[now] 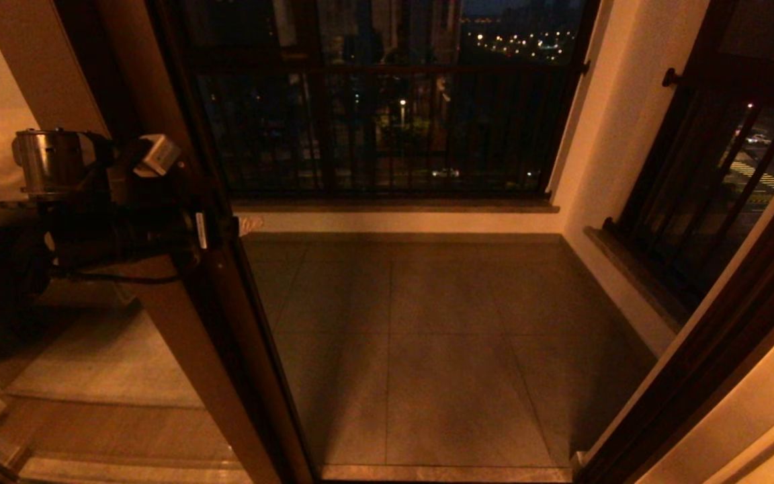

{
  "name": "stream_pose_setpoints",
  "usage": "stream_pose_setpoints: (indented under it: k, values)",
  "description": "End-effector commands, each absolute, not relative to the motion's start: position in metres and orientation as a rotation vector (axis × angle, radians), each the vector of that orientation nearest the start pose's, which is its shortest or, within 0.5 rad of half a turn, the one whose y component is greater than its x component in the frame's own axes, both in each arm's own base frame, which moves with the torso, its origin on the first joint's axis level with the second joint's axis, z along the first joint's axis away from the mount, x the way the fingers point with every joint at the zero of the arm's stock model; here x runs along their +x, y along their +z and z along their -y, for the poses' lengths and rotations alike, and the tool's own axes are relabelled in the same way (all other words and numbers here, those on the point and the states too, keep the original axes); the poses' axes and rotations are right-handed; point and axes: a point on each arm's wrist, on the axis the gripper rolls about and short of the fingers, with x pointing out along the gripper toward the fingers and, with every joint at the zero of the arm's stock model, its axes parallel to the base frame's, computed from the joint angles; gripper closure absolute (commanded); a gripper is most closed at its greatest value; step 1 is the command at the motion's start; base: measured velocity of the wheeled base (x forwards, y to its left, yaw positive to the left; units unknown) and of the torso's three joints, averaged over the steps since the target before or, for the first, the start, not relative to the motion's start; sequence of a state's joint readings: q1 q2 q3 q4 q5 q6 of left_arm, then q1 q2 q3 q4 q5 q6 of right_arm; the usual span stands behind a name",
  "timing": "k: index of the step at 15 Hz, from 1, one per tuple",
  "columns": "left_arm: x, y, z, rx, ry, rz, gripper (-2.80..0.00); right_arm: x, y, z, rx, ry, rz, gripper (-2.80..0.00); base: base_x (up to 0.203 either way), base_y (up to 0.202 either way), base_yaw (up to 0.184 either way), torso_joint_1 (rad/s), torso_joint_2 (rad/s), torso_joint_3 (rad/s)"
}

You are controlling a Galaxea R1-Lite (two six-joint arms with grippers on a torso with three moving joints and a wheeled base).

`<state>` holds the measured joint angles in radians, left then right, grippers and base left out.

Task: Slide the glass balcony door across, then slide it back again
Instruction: Close the slid door

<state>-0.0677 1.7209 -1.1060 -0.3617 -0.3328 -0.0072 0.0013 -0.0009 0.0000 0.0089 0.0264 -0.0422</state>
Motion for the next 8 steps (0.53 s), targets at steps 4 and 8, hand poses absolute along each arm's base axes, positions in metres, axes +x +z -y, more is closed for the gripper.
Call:
stream_pose_setpoints:
  k: [4,8]
  values:
    - [0.329,0.229,0.038,-0.037,-0.412,-0.261,-2.80,-0.023,0.074,-0.001,-0.043,0.028,-0.010,0.00,0.000,0.000,0.000,0.000,0.00,0.000]
    - [0.327,0.230,0.048,-0.033,-0.439,-0.259,-2.80,-0.023,0.074,-0.001,-0.043,0.028,-0.010,0.00,0.000,0.000,0.000,0.000,0.00,0.000]
